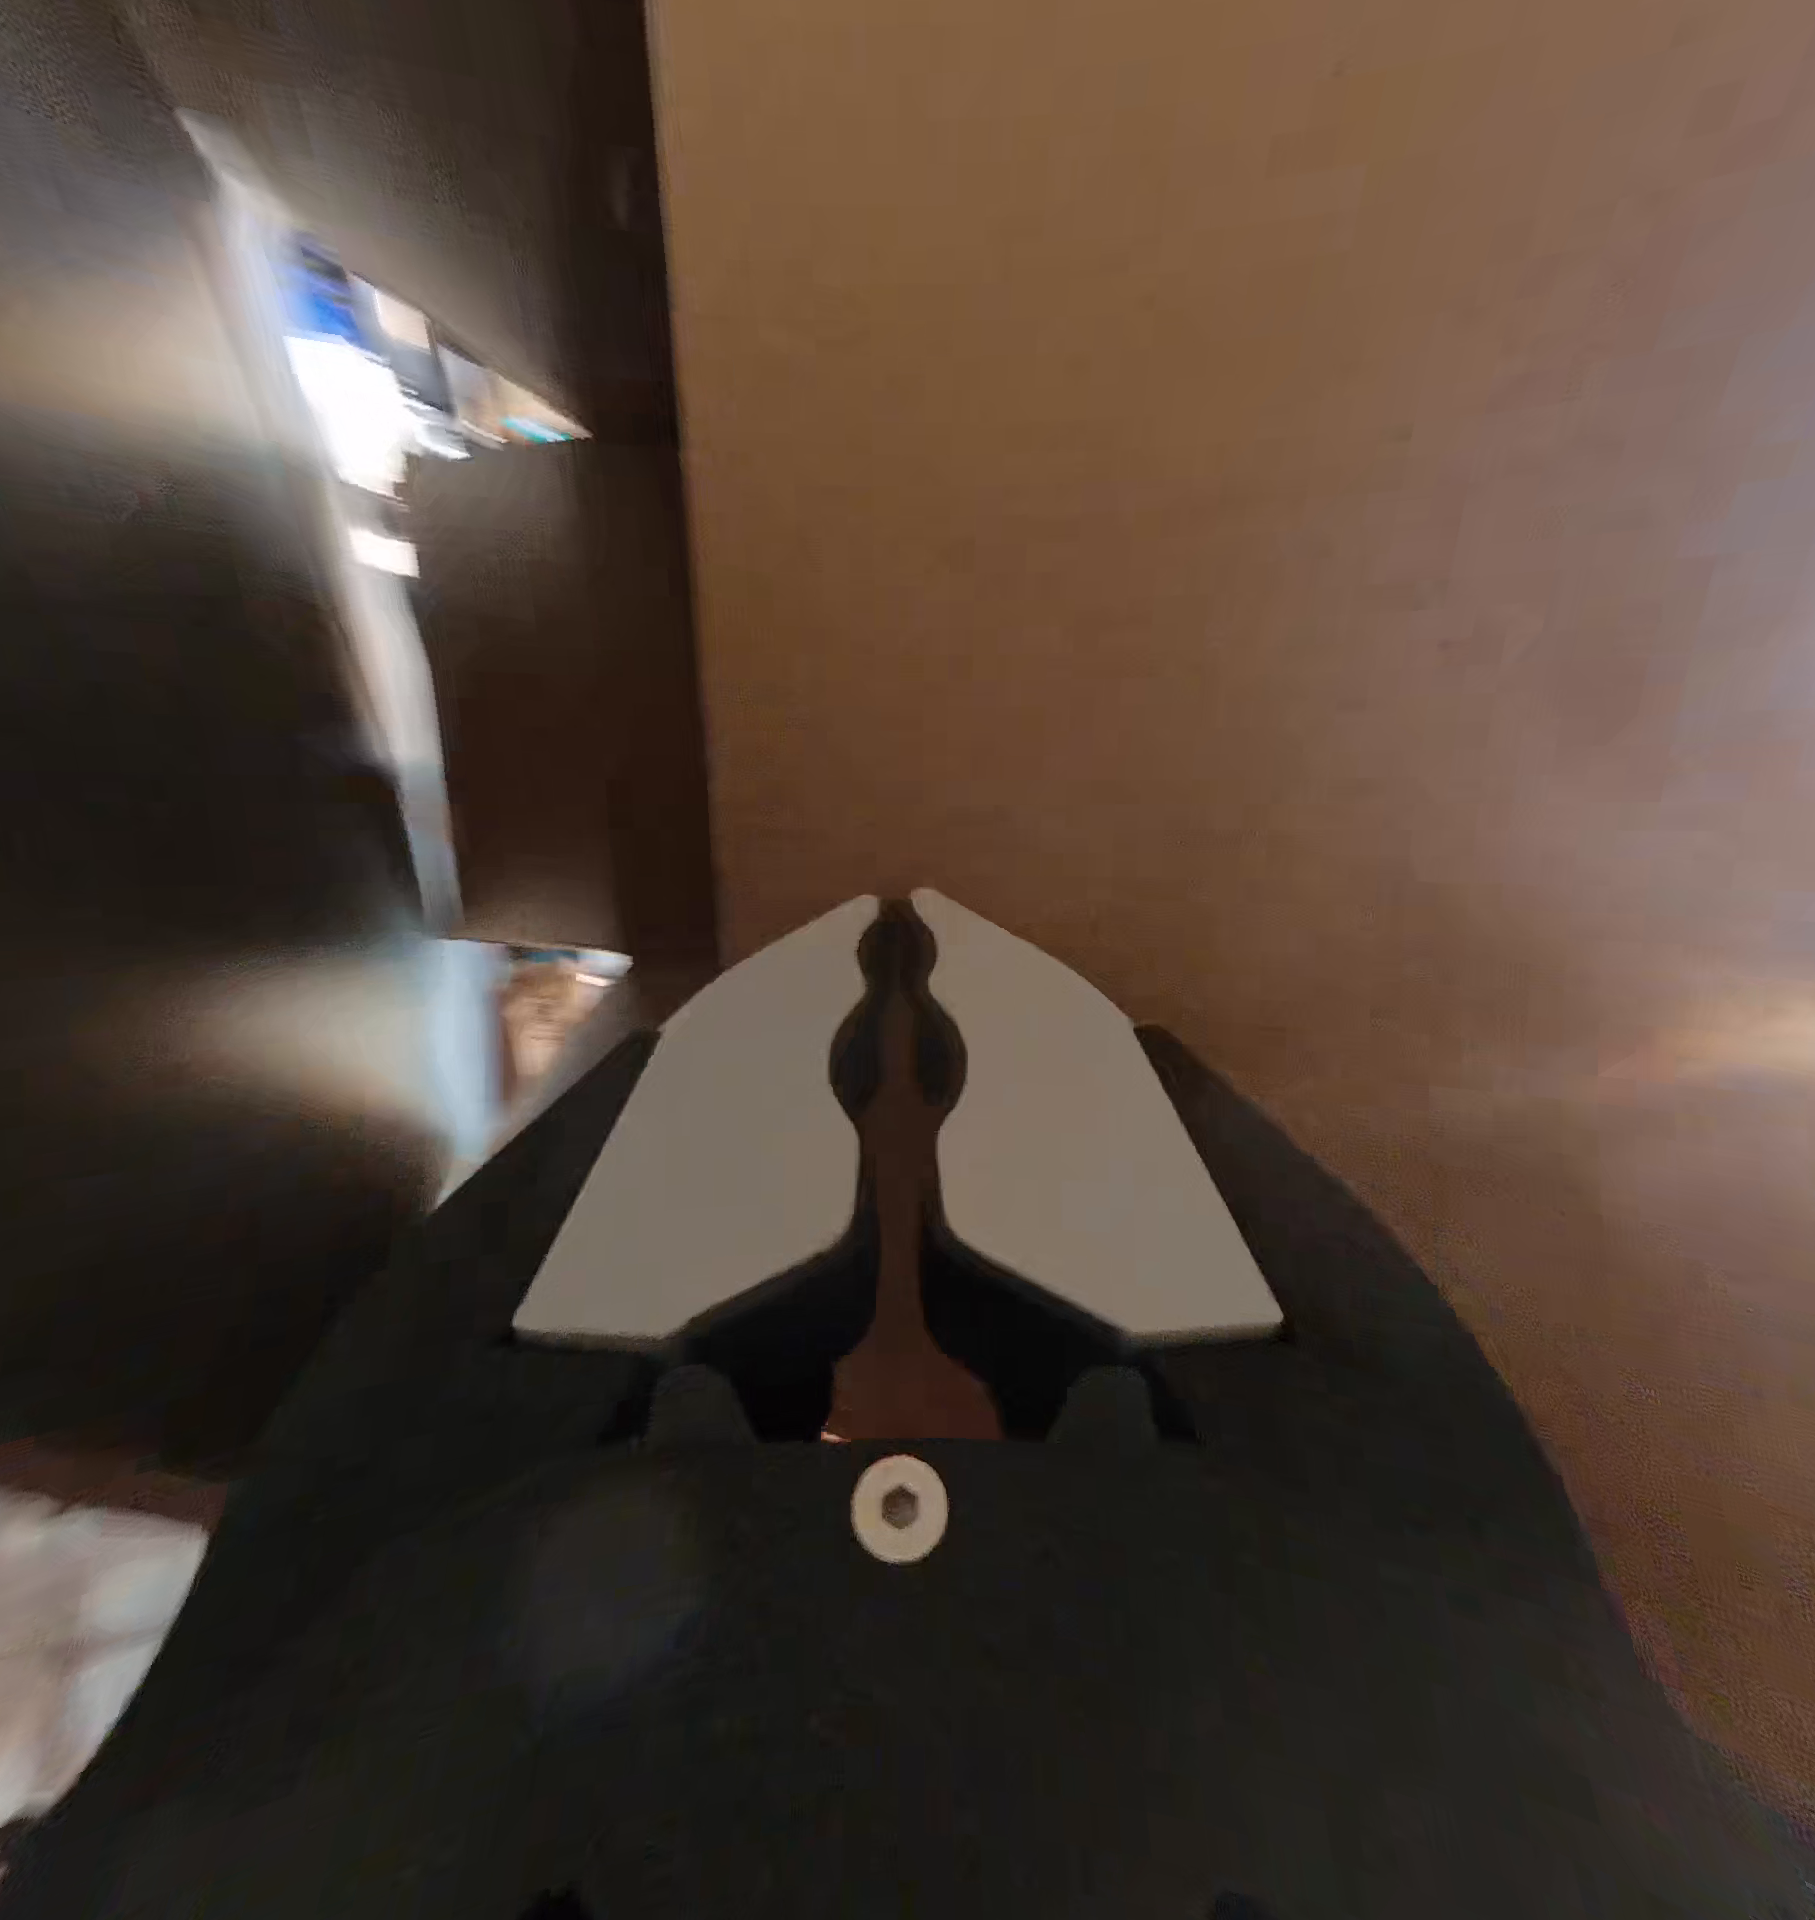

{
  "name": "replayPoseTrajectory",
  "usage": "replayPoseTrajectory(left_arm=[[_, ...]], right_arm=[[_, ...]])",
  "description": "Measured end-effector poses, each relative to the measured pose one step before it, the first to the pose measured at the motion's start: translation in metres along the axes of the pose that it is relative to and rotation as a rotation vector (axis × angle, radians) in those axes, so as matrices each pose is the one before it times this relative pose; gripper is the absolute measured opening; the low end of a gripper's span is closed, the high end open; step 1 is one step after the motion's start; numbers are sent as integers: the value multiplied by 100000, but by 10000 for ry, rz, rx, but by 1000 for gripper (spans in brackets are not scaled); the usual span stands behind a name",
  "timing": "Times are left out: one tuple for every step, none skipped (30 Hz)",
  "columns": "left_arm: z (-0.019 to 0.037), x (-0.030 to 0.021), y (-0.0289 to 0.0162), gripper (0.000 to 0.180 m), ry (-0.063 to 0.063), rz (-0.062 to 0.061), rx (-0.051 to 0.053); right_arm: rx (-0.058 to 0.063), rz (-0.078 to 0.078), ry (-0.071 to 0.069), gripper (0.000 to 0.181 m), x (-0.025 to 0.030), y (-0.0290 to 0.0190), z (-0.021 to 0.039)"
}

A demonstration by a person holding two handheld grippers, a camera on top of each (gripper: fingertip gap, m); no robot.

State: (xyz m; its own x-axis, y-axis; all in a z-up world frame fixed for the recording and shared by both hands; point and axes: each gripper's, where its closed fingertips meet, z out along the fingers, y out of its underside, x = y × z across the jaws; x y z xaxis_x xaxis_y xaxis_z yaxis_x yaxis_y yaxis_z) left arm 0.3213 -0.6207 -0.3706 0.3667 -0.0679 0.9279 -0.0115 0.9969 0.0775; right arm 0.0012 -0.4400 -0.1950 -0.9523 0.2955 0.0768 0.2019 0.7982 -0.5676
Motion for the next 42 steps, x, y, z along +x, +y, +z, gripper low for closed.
replayPoseTrajectory(left_arm=[[-1267, -1316, -1063, 0, -1082, 155, 484], [-990, -976, -749, 0, -726, 113, 174], [-650, -299, -464, 0, -178, -30, -25], [-439, -750, -271, 2, -498, -137, -169], [-383, -1110, -141, 1, -809, -50, -224], [-395, -962, -141, 0, -722, 140, -172], [-486, -1222, -100, 0, -891, 100, -219], [-581, -926, -153, 1, -656, 186, -177], [-620, -231, -315, 3, -173, 167, -27], [-695, -7, -397, 4, -107, 92, 27], [-746, 186, -564, 3, -96, 188, 150], [-790, 49, -560, 2, -279, 294, 111], [-732, 217, -395, 1, -273, 461, -81], [-680, 372, -293, 2, -301, 677, -201], [-608, 472, -250, 2, -353, 832, -266], [-562, 545, -228, 3, -345, 856, -325], [-501, 716, -375, 11, -251, 809, -278], [-468, 748, -523, 15, -268, 742, -249], [-439, 746, -687, 20, -312, 761, -182], [-397, 907, -816, 23, -229, 801, -131], [-319, 1070, -915, 24, -140, 825, -121], [-195, 1226, -988, 26, -42, 822, -104], [-40, 1358, -1005, 29, 54, 767, -128], [138, 1436, -1006, 31, 136, 698, -121], [385, 1405, -964, 32, 187, 614, -115], [650, 1349, -809, 32, 211, 474, -207], [853, 1367, -748, 33, 290, 377, -252], [992, 1349, -826, 34, 299, 333, -213], [1076, 1344, -895, 34, 329, 337, -158], [1145, 1281, -908, 33, 332, 302, -147], [1187, 1323, -914, 34, 391, 237, -142], [1218, 1364, -903, 33, 441, 204, -125], [1242, 1343, -800, 33, 444, 194, -135], [1260, 1295, -598, 33, 423, 176, -198], [1246, 1244, -436, 33, 407, 149, -251], [1220, 1244, -305, 33, 415, 134, -263], [1180, 1166, -203, 33, 374, 131, -264], [1136, 1099, -131, 33, 329, 130, -247], [1069, 1035, -48, 33, 309, 108, -235], [983, 905, 19, 33, 234, 72, -225], [879, 795, 57, 33, 166, 56, -180], [782, 760, 36, 33, 171, 32, -111]], right_arm=[[-450, -65, 142, 19, -55, 1107, 1320], [-484, -6, 129, 21, 19, 1159, 1454], [-539, 51, 25, 23, -68, 1198, 1507], [-522, 44, -49, 27, -146, 1127, 1497], [-342, 56, -75, 29, -176, 809, 1423], [-146, 89, -110, 29, -245, 481, 1263], [-65, 114, -80, 29, -192, 316, 1129], [-231, 93, -3, 30, -93, 488, 1106], [-434, -17, 46, 26, -19, 753, 1056], [-177, 9, 75, 20, 93, 365, 782], [303, 192, 9, 22, 134, -367, 273], [131, 282, -113, 24, 68, -213, 100], [5, 181, -84, 24, 113, -64, -25], [14, 82, -37, 25, 111, -39, -39], [54, 59, -38, 25, 21, 18, -30], [164, 45, -24, 25, -14, -37, -81], [234, 29, -8, 27, -33, -10, -154], [277, 47, -76, 35, -163, 63, -271], [323, 103, -64, 41, -203, 197, -424], [384, 126, -43, 46, -237, 392, -602], [445, 152, -14, 49, -218, 641, -787], [527, 179, 51, 51, -55, 863, -1010], [550, 175, 138, 52, 213, 1138, -1187], [467, 200, 308, 53, 704, 1532, -1292], [292, 266, 392, 52, 1146, 1995, -1211], [103, 326, 312, 52, 1375, 2432, -984], [-91, 356, 294, 52, 1657, 2819, -701], [-313, 295, 267, 53, 1894, 3180, -328], [-469, 190, 229, 54, 2043, 3383, 100], [-461, 119, 279, 55, 2222, 3254, 439], [-339, 71, 300, 55, 2272, 2855, 691], [-220, -12, 251, 55, 2105, 2332, 798], [-166, -262, 211, 56, 1818, 1804, 847], [-154, -600, 194, 56, 1472, 1338, 829], [-94, -805, 101, 57, 1044, 882, 811], [13, -804, -50, 61, 673, 431, 762], [68, -690, -176, 64, 469, 125, 726], [37, -590, -256, 69, 405, -40, 698], [7, -552, -293, 73, 363, -152, 648], [9, -570, -279, 74, 326, -305, 585], [-21, -648, -321, 76, 135, -368, 569], [-95, -710, -380, 76, -86, -316, 603]])
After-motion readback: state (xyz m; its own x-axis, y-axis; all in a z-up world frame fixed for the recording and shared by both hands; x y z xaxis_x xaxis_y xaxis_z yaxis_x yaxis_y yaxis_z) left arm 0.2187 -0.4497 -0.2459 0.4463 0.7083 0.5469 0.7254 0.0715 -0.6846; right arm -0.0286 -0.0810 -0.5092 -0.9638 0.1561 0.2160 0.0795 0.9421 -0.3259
